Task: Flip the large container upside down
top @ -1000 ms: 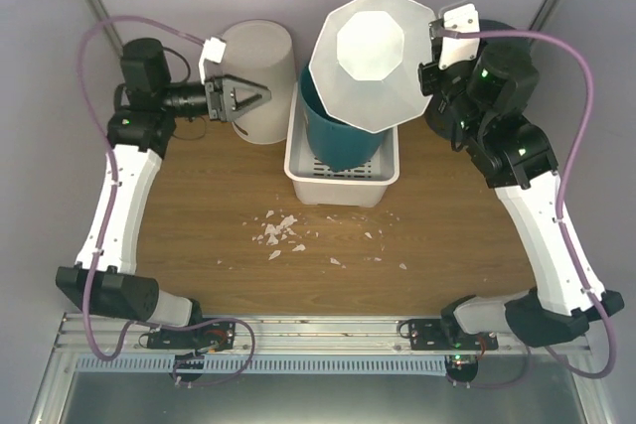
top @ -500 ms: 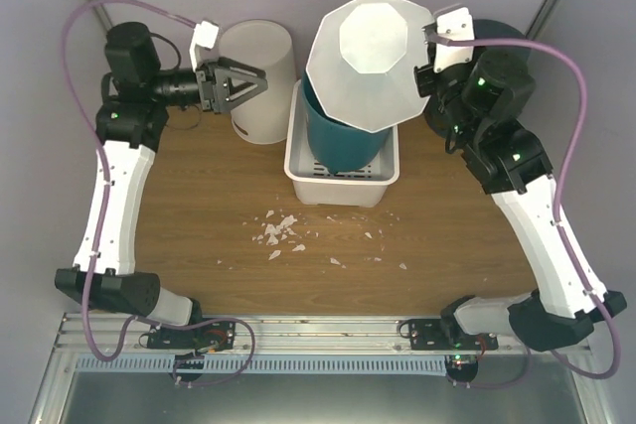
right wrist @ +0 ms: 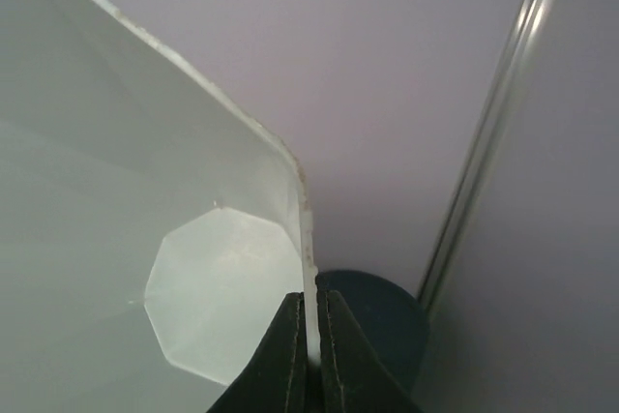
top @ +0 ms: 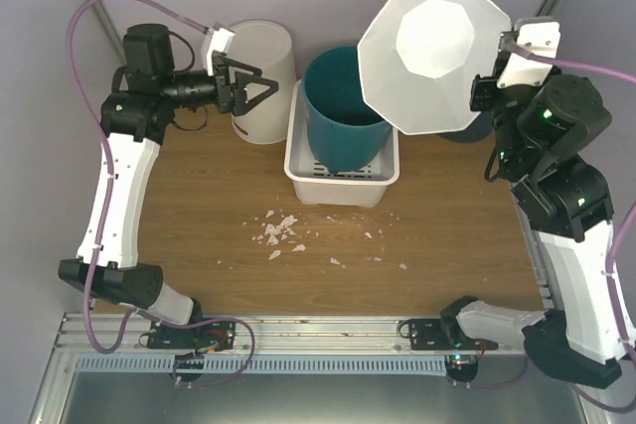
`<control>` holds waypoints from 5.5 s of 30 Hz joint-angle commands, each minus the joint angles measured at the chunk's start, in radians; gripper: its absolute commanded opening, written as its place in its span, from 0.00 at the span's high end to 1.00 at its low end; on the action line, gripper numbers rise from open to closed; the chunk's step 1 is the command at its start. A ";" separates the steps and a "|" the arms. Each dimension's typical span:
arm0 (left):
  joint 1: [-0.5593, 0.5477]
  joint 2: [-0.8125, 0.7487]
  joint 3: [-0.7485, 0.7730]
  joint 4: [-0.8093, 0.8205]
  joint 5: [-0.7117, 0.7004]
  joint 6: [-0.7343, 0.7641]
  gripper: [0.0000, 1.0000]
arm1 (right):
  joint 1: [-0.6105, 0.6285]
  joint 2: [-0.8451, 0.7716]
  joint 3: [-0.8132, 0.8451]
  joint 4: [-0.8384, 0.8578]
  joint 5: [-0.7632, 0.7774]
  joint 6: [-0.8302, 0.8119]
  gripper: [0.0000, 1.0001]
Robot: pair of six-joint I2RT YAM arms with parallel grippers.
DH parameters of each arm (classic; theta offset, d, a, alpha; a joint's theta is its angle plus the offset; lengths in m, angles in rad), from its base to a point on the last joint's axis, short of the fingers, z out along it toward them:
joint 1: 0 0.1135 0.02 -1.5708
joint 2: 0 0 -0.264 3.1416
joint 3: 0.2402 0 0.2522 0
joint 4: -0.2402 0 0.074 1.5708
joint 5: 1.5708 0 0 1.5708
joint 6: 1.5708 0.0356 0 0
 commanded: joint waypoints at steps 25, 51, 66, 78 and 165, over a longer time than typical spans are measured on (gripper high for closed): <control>-0.315 -0.042 0.212 -0.045 -0.761 0.314 0.08 | 0.308 0.196 0.143 0.051 0.125 -0.113 0.99; -0.316 -0.059 0.183 -0.102 -1.053 0.388 0.27 | 0.510 0.347 0.199 0.286 0.314 -0.342 0.99; -0.315 -0.047 0.184 -0.089 -1.036 0.374 0.94 | 0.531 0.347 0.195 0.252 0.304 -0.309 0.99; -0.316 -0.103 0.183 -0.010 -1.050 0.377 1.00 | 0.533 0.331 0.182 0.267 0.266 -0.258 0.60; 0.091 -0.481 -1.853 2.457 -0.818 1.794 1.00 | 0.226 0.632 0.317 -0.060 -1.187 0.592 0.00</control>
